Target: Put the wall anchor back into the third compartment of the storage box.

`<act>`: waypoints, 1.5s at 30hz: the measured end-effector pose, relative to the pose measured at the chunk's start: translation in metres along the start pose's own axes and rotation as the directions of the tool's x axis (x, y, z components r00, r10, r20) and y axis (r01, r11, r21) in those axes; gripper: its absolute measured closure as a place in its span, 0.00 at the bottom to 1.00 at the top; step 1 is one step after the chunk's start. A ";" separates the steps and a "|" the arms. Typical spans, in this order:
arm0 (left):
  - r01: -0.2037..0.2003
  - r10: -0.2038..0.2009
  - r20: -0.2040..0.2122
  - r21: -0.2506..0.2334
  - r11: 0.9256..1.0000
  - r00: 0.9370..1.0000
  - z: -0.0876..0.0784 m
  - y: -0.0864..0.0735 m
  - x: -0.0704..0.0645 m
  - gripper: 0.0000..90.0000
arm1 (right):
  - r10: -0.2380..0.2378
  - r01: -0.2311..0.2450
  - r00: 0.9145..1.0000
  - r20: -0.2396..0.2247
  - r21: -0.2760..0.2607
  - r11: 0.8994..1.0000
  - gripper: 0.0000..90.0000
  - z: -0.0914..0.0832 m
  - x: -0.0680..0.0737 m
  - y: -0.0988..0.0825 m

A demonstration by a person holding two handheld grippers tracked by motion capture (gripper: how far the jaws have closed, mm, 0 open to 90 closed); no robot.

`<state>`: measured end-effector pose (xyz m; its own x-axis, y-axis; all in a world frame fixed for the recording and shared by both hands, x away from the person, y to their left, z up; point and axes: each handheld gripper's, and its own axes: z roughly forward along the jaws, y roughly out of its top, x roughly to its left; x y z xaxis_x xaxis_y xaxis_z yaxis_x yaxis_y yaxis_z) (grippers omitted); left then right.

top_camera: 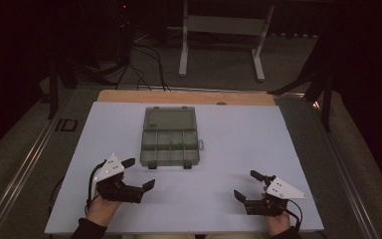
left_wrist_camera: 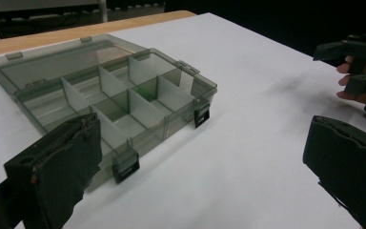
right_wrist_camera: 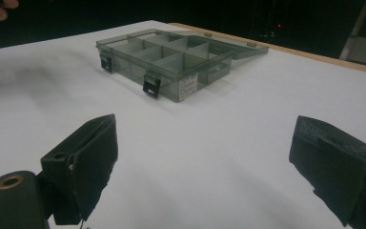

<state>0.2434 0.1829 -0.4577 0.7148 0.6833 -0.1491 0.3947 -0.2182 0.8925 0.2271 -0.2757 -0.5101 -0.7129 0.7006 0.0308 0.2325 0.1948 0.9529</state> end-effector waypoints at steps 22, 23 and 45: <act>-0.007 0.012 0.104 -0.056 0.998 0.995 -0.016 -0.046 0.012 0.00 | -0.002 0.002 1.000 -0.001 0.005 1.000 0.11 0.000 0.001 0.000; -0.007 0.012 0.104 -0.056 0.998 0.995 -0.016 -0.046 0.012 0.00 | -0.002 0.002 1.000 -0.001 0.005 1.000 0.11 0.000 0.001 0.000; -0.024 0.024 -0.001 -0.050 0.998 1.000 -0.017 -0.069 0.021 0.00 | -0.007 0.007 1.000 -0.006 0.006 1.000 0.11 0.001 0.001 0.000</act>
<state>0.2213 0.2242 -0.5154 0.7236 0.6784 -0.1268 0.3478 -0.1997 0.9161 0.2269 -0.2747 -0.5101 -0.7184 0.6951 0.0259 0.2316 0.2040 0.9512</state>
